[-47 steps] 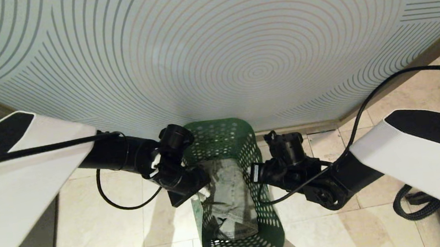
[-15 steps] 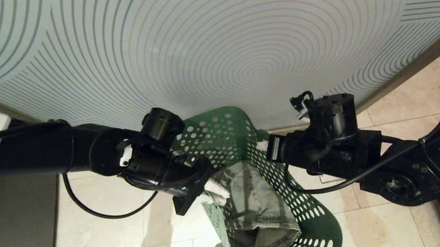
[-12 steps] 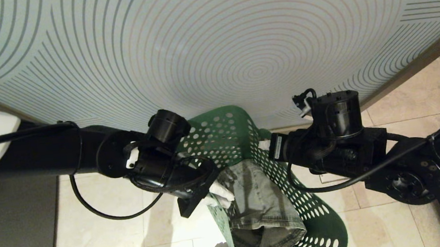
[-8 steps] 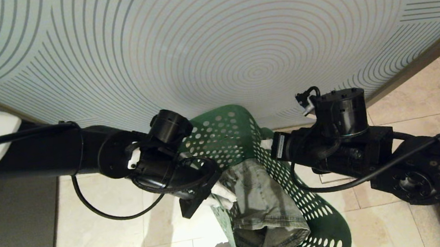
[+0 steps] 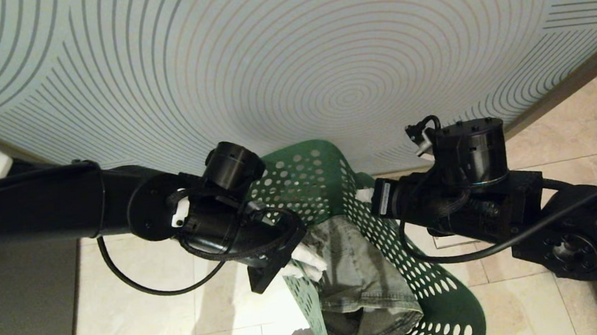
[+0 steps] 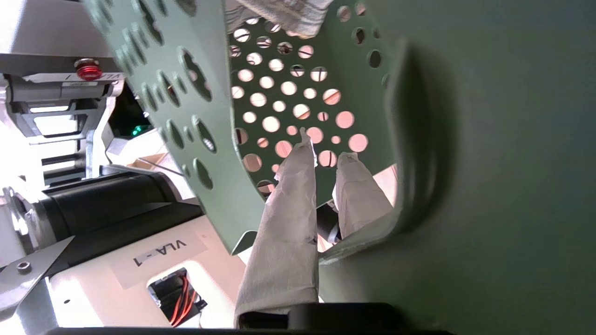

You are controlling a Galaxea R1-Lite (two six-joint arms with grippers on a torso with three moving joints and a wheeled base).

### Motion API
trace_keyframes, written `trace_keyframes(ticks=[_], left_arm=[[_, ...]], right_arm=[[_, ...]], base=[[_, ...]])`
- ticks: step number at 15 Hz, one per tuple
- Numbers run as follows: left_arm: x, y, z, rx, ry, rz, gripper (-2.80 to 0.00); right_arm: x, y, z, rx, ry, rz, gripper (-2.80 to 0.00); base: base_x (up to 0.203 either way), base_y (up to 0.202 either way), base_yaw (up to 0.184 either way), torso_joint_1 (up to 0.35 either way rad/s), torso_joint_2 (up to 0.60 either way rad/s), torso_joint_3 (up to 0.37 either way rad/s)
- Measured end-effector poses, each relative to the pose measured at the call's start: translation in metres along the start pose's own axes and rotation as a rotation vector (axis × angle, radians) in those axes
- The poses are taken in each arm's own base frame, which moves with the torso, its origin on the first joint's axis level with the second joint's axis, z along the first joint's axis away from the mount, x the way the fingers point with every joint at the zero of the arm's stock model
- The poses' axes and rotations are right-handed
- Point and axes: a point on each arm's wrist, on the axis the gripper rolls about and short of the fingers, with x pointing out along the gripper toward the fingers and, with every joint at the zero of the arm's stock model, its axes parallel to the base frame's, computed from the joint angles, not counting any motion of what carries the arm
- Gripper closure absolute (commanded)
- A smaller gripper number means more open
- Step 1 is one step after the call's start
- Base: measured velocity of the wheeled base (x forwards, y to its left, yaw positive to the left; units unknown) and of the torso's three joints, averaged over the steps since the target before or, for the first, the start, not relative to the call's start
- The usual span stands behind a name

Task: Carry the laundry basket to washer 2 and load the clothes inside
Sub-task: Pick up the clothes basket and put it beside the washing machine

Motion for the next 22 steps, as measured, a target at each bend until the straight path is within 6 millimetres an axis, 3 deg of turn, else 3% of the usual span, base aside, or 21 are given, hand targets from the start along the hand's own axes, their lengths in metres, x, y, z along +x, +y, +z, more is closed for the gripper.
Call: trace_keyframes(ticks=[6, 22], left_arm=[[-0.0015, -0.0039, -0.0023, 0.012, 0.0, -0.012, 0.0], [-0.0063, -0.0057, -0.005, 0.018, -0.003, -0.021, 0.0]], right_arm=[[-0.0041, 0.0004, 0.0004, -0.001, 0.01, -0.007, 0.0], [-0.0048, 0.0012, 0.0018, -0.011, 0.013, -0.007, 0.0]], base=[[0.0, 0.0, 0.0, 0.001, 0.0, 0.036], [0.0, 0.0, 0.0, 0.001, 0.0, 0.198]])
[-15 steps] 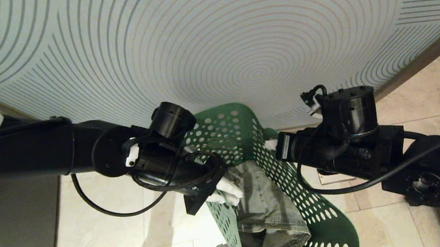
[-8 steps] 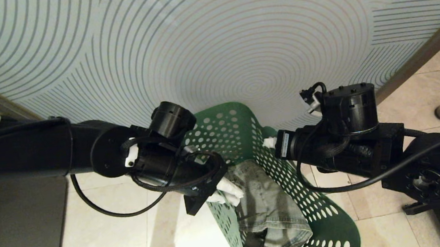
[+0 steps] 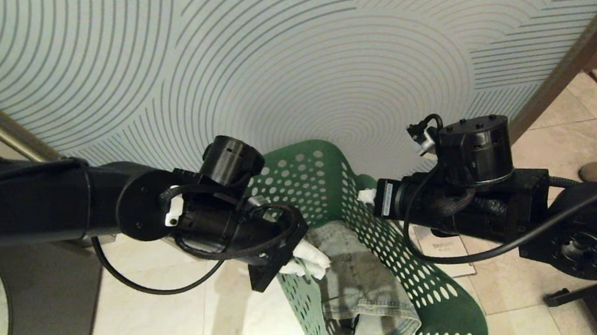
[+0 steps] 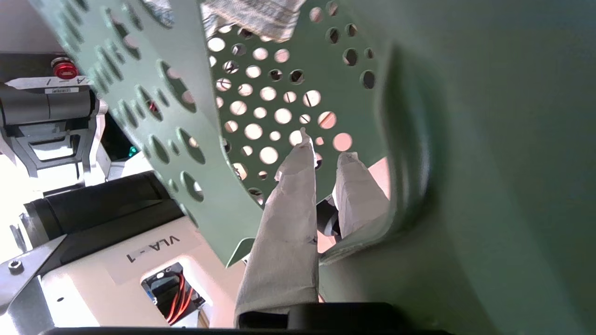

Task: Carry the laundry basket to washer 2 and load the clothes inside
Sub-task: Pick up the clothes basket and put it beside the washing machine

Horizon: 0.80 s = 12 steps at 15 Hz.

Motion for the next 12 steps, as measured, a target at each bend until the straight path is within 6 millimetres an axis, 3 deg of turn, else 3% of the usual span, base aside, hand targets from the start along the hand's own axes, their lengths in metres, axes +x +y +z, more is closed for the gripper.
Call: trace_keyframes(ticks=[12], left_arm=[[-0.0042, -0.0013, -0.0022, 0.004, -0.004, -0.006, 0.0]], right_arm=[[-0.0013, 0.0036, -0.0037, -0.001, 0.01, 0.008, 0.0]], base=[[0.0, 0.0, 0.0, 0.0, 0.0, 0.202]])
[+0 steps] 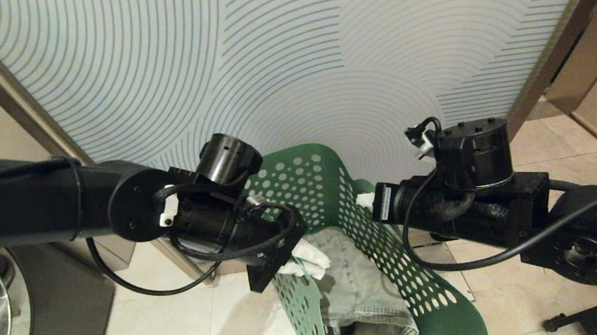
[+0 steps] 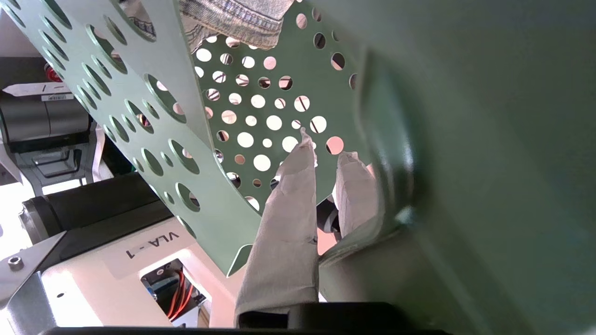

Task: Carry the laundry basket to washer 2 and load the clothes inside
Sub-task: Pick up the clothes basket and put it beside the washing machine

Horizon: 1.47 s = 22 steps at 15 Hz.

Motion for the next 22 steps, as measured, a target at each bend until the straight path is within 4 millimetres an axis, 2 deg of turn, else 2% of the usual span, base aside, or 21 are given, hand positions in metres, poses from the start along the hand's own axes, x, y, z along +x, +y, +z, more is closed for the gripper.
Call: trace_keyframes(ticks=[6, 14, 22], left_arm=[[0.0, 0.0, 0.0, 0.003, 0.001, -0.001, 0.0], [0.002, 0.0, -0.002, 0.001, 0.006, 0.002, 0.0], [0.009, 0.003, -0.011, -0.001, 0.037, 0.021, 0.0]], right_arm=[[0.0, -0.001, -0.001, 0.0, 0.002, -0.005, 0.0], [0.001, -0.004, -0.005, -0.005, 0.004, -0.041, 0.0], [0.005, -0.011, -0.025, -0.121, 0.073, -0.053, 0.0]], base=[[0.0, 0.0, 0.0, 0.002, 0.0, 0.181], [0.0, 0.0, 0.0, 0.0, 0.0, 0.012], [0.0, 0.0, 0.0, 0.0, 0.0, 0.0]])
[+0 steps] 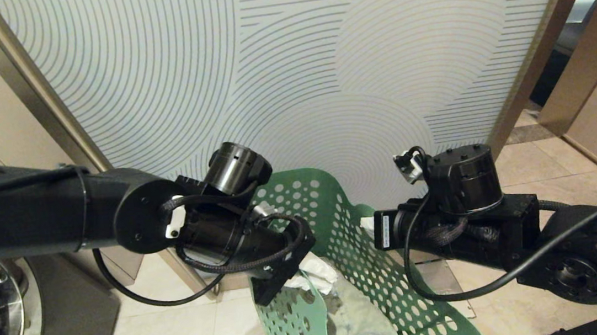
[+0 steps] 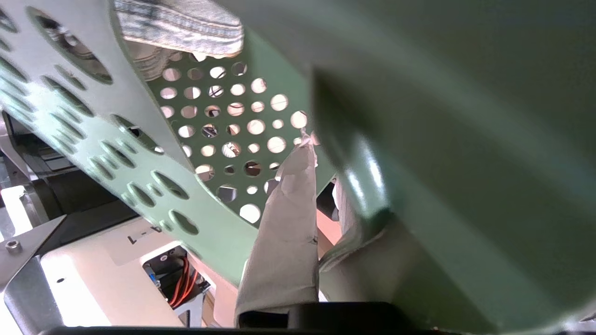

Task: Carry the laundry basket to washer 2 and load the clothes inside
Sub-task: Pick up the clothes basket and put it beside the washing machine

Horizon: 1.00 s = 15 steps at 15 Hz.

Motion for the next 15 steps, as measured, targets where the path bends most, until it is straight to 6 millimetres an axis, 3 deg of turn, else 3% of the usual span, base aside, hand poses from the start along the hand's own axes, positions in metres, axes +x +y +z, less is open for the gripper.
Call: trace_keyframes(ticks=[15], left_arm=[[-0.0029, -0.0016, 0.0003, 0.009, -0.01, -0.012, 0.0]], right_arm=[[0.0049, 0.0018, 0.0029, -0.002, -0.007, 0.014, 0.0]], base=[[0.0, 0.0, 0.0, 0.0, 0.0, 0.0]])
